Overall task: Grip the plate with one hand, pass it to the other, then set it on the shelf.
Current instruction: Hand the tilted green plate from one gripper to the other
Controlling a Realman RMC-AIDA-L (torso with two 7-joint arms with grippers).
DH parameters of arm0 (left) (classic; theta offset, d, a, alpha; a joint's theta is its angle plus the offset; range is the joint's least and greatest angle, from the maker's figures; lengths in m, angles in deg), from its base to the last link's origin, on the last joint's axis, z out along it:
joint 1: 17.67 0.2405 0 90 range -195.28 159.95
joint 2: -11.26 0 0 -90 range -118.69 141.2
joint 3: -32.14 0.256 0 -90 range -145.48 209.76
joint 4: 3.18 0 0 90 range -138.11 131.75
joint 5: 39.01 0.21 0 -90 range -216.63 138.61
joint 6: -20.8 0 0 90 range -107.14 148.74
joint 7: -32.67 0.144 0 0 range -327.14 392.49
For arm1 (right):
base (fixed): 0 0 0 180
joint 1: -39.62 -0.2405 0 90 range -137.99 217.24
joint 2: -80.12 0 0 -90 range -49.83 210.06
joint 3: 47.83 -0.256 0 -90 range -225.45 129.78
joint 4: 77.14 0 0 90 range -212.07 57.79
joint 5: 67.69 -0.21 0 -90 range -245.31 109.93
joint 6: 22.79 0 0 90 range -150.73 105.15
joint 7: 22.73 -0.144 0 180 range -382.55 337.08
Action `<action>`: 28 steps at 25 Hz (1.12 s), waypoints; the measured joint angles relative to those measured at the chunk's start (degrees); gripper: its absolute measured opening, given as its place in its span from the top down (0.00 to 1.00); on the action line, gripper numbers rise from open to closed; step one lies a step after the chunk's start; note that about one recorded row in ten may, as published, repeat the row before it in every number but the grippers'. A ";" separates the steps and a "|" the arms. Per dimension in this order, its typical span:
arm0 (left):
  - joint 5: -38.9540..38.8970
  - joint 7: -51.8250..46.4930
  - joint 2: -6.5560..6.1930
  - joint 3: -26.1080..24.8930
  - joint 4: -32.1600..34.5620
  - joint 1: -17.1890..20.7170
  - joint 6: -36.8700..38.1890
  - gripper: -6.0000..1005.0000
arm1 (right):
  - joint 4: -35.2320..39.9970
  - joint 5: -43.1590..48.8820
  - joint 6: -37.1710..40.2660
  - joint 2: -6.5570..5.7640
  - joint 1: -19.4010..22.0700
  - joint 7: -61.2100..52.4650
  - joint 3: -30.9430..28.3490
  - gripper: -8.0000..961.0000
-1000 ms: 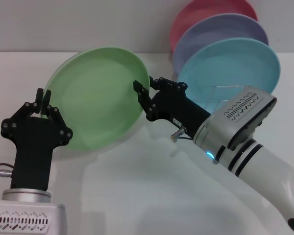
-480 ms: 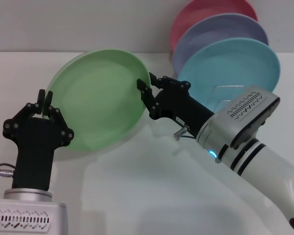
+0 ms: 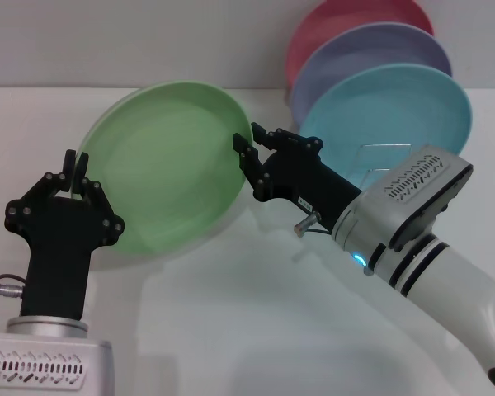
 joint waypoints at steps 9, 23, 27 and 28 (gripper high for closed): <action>-0.03 0.00 0.00 -0.04 0.00 -0.08 0.00 0.88 | 0.49 -0.11 -0.04 0.00 0.00 -0.21 0.00 0.77; -0.02 -0.11 0.00 -0.12 -0.30 -0.24 -0.07 0.88 | 0.36 -0.04 -0.10 0.00 0.00 -0.31 0.00 0.80; -0.02 -0.14 0.00 -0.20 -0.37 -0.26 -0.14 0.88 | 0.23 -0.03 -0.13 0.00 0.00 -0.33 0.00 0.81; -0.02 -0.14 0.00 -0.20 -0.37 -0.26 -0.14 0.88 | 0.21 0.00 -0.13 0.00 0.00 -0.33 0.00 0.81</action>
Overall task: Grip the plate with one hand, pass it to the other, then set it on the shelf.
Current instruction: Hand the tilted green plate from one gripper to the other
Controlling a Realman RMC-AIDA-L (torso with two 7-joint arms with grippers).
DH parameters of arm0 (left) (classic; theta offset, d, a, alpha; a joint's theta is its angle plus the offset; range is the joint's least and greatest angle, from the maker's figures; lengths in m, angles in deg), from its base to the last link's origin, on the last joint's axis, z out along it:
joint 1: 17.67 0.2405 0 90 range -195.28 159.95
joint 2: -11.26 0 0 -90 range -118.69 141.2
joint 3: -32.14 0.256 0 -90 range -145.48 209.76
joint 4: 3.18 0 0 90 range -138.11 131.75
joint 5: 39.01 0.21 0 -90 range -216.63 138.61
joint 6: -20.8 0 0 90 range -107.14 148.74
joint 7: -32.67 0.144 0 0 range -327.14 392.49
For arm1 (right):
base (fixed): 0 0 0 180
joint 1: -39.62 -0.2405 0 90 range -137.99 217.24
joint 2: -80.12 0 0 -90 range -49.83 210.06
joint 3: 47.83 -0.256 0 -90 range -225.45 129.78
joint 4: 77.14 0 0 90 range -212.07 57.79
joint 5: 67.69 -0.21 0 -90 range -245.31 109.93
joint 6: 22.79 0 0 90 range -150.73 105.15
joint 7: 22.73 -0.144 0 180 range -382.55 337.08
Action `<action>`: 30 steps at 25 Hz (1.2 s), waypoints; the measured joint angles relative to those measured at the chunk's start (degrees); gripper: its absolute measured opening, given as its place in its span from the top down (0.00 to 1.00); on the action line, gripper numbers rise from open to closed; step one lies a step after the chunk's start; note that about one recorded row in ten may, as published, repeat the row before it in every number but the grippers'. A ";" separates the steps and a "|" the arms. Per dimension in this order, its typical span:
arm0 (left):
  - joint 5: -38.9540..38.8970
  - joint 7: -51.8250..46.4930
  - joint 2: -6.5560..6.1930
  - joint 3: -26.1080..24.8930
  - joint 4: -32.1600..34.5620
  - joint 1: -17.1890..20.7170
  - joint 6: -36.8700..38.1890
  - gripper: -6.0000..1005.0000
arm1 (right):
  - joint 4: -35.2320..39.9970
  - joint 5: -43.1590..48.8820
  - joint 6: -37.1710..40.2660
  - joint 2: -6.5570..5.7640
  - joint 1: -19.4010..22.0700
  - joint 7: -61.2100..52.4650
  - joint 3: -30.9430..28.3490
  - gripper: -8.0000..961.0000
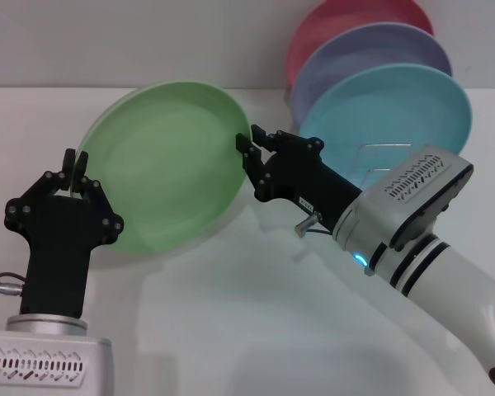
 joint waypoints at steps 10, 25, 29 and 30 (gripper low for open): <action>0.34 -0.06 0.00 -0.01 0.01 0.01 -0.12 0.87 | -0.04 0.05 -0.01 0.00 0.00 -0.02 0.00 0.81; 0.53 -0.11 0.00 0.11 0.11 0.01 -0.12 0.87 | 0.12 0.05 -0.09 0.00 0.00 -0.02 0.00 0.82; 0.54 -0.10 0.00 0.18 0.11 -0.02 -0.12 0.87 | 0.19 0.05 -0.09 0.00 0.00 -0.02 0.00 0.84; 0.53 -0.10 0.00 0.18 0.11 -0.04 -0.12 0.87 | 0.20 0.05 -0.09 0.00 0.00 -0.02 0.00 0.84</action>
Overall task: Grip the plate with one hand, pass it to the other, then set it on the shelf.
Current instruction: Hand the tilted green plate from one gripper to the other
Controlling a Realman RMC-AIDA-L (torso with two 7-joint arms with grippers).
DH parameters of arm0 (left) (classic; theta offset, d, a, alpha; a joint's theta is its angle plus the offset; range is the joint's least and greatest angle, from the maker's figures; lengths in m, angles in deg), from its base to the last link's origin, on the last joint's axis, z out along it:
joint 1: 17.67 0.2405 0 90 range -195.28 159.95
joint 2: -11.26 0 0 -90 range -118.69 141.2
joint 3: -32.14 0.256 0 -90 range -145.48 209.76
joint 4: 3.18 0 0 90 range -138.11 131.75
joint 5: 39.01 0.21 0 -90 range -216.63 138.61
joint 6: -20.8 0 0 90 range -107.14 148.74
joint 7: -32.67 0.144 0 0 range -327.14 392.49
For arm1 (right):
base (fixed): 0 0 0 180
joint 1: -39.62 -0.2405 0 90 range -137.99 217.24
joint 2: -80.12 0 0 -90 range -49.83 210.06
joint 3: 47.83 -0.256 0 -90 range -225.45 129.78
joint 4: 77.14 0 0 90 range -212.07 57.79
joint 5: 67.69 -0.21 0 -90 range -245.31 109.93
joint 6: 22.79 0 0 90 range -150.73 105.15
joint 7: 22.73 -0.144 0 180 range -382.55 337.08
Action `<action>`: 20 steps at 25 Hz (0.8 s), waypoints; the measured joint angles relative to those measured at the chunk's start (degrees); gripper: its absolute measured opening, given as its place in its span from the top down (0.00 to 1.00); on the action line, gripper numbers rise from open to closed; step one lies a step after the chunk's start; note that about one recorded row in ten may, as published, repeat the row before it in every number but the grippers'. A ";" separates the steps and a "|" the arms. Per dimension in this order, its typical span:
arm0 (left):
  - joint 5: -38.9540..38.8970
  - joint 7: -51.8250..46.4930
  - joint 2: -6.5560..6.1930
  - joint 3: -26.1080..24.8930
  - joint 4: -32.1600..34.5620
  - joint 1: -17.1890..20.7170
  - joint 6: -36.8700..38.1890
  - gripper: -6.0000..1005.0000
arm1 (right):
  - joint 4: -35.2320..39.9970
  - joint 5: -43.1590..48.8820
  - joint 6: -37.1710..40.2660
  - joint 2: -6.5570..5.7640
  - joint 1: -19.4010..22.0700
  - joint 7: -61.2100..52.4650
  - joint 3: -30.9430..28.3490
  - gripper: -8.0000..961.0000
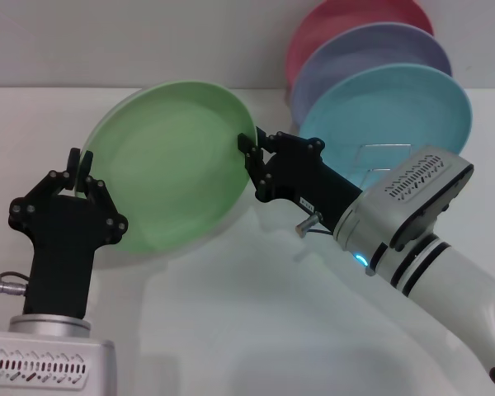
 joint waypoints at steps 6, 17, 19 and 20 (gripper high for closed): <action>0.00 0.01 0.00 0.00 0.00 -0.16 0.00 0.86 | 0.02 0.00 0.00 0.00 0.00 0.00 0.00 0.85; -0.01 -0.02 0.00 -0.01 -0.13 -0.41 0.01 0.86 | 0.12 0.00 0.01 0.00 -0.09 0.00 0.00 0.87; -0.01 -0.03 0.00 -0.01 -0.16 -0.40 0.01 0.86 | 0.12 0.00 0.01 0.00 -0.09 0.00 0.00 0.88; -0.01 -0.03 0.00 -0.01 -0.17 -0.40 0.01 0.86 | 0.11 0.00 0.01 0.00 -0.09 0.00 0.00 0.88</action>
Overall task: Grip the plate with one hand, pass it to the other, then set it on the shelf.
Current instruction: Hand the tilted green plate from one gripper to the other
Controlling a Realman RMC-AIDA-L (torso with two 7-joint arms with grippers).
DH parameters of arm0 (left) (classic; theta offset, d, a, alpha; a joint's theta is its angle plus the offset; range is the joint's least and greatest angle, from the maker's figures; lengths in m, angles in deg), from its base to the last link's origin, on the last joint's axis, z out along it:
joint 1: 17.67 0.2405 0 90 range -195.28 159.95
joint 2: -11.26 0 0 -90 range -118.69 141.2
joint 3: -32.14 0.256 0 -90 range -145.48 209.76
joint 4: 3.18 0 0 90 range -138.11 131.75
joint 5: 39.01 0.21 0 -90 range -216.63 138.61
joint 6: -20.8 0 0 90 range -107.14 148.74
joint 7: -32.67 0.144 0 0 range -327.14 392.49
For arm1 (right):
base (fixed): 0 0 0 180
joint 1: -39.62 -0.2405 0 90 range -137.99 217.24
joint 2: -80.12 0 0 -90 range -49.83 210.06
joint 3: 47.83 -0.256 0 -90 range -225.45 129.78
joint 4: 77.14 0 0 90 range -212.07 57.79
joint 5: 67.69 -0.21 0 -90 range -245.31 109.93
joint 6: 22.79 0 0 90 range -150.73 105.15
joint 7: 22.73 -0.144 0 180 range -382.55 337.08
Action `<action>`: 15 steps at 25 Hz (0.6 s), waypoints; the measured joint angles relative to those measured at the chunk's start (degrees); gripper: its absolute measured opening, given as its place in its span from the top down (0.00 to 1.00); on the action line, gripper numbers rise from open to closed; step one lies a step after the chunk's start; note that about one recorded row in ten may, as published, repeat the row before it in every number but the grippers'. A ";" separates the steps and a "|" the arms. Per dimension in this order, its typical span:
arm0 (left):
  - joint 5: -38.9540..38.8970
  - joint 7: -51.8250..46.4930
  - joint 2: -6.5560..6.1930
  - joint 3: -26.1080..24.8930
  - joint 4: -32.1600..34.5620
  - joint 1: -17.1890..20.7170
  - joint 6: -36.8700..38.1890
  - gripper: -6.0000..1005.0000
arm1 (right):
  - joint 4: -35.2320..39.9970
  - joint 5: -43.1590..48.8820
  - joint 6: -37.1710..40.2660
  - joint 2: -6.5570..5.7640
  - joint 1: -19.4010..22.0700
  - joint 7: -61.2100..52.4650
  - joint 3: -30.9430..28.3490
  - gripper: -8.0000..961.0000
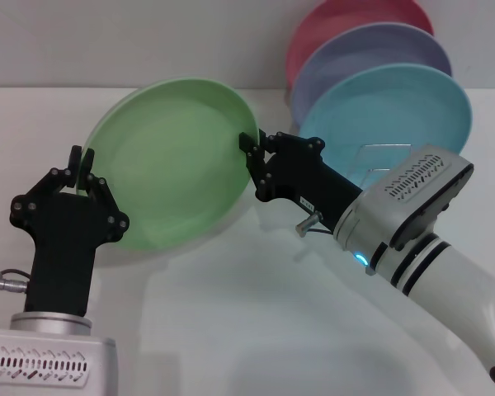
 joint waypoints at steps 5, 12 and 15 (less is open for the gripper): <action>0.00 -0.01 0.00 0.00 -0.01 0.01 0.00 0.86 | -0.07 0.00 0.00 0.00 0.00 0.00 0.00 0.88; 0.00 0.02 0.00 0.01 -0.01 0.09 0.00 0.85 | -0.07 0.00 0.07 0.00 0.05 0.00 0.00 0.88; 0.00 0.03 0.00 0.01 -0.04 0.09 0.00 0.85 | -0.03 0.00 0.23 0.00 0.08 0.00 0.00 0.91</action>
